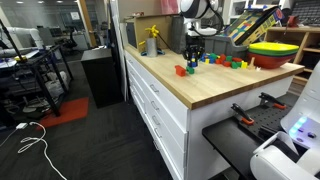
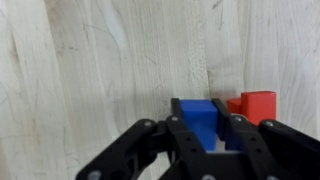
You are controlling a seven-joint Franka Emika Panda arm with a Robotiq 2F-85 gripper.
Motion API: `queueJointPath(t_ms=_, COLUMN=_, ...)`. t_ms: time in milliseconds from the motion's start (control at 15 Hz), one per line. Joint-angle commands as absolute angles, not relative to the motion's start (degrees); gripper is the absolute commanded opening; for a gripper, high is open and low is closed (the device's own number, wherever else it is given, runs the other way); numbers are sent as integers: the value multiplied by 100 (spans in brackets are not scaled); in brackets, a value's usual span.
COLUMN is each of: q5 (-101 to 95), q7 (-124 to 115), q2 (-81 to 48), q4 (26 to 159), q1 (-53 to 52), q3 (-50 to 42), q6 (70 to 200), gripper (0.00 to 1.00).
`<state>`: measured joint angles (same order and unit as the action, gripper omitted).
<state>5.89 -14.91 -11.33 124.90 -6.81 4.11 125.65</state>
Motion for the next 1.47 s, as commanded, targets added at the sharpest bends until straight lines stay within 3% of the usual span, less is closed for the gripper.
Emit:
queueJointPath(t_ms=0, q5=642, q7=-1563, q2=-1199, q4=12404, q1=-667, q3=415, q6=12655, gripper=8)
queueJointPath(t_ms=1400, q5=569, q7=-1602, q2=-1467, q4=12179, q1=-645, q3=304, q6=12776, gripper=8)
